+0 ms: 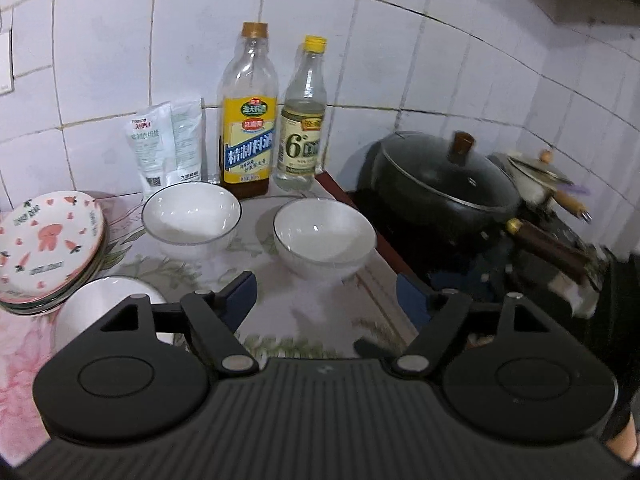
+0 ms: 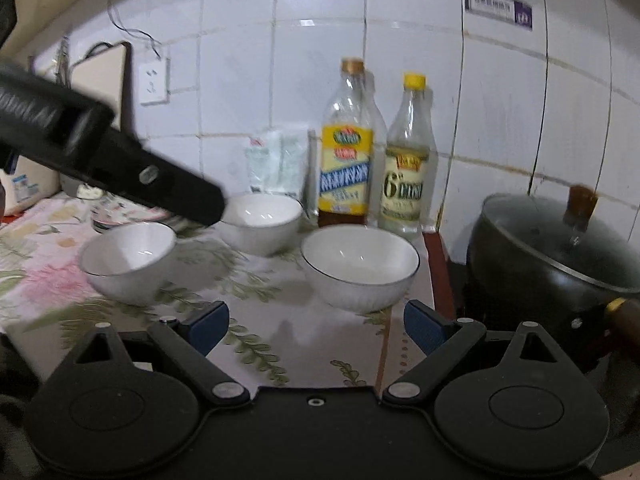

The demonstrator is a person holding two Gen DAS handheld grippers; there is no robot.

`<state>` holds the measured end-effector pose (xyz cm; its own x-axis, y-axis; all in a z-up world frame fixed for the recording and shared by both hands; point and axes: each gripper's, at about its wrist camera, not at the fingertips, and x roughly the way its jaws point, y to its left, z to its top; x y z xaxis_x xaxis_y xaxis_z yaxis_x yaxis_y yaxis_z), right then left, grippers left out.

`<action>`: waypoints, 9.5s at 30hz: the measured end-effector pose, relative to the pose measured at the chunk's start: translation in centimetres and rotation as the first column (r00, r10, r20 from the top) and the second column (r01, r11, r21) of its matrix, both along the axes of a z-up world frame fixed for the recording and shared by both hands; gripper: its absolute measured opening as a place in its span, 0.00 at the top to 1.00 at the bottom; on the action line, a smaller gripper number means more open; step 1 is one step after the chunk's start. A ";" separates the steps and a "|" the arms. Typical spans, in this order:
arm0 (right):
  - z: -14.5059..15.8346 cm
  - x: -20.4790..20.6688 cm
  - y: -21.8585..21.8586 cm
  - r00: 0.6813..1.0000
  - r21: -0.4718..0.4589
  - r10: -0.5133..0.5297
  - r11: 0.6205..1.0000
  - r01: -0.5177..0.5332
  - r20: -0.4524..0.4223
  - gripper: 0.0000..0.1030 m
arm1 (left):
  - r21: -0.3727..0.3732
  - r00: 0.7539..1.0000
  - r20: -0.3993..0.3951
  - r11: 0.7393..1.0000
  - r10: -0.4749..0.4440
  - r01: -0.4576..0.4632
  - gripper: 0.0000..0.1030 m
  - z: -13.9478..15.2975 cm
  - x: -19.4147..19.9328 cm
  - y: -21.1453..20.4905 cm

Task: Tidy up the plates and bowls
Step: 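Move the left gripper to a second white bowl and grasp its rim, then lift the second bowl and carry it over the first bowl, then lower the second bowl into the first bowl and open the left gripper, then move the left gripper toward another white bowl by the bottles, then grasp the white bowl rim with the left gripper and lift it, then lower the bowl into the nested bowls and open the left gripper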

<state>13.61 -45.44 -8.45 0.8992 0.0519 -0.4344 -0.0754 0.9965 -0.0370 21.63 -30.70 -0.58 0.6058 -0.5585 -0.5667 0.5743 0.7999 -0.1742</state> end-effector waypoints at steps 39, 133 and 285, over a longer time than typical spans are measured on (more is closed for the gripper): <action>-3.4 10.4 -1.9 0.985 0.051 0.012 0.999 -0.004 -0.173 0.06 | 0.068 0.980 -0.166 0.993 0.106 -0.096 0.78 -6.3 8.8 -4.4; 2.8 9.3 18.2 0.913 0.031 0.209 0.977 -0.212 -0.351 0.06 | -0.020 0.951 -0.210 0.972 0.227 -0.236 0.87 -3.7 7.8 19.0; 3.5 10.1 15.2 0.949 0.152 -0.013 0.986 0.064 -0.316 0.78 | 0.205 0.966 -0.198 0.971 0.165 -0.124 0.83 -1.9 6.6 16.6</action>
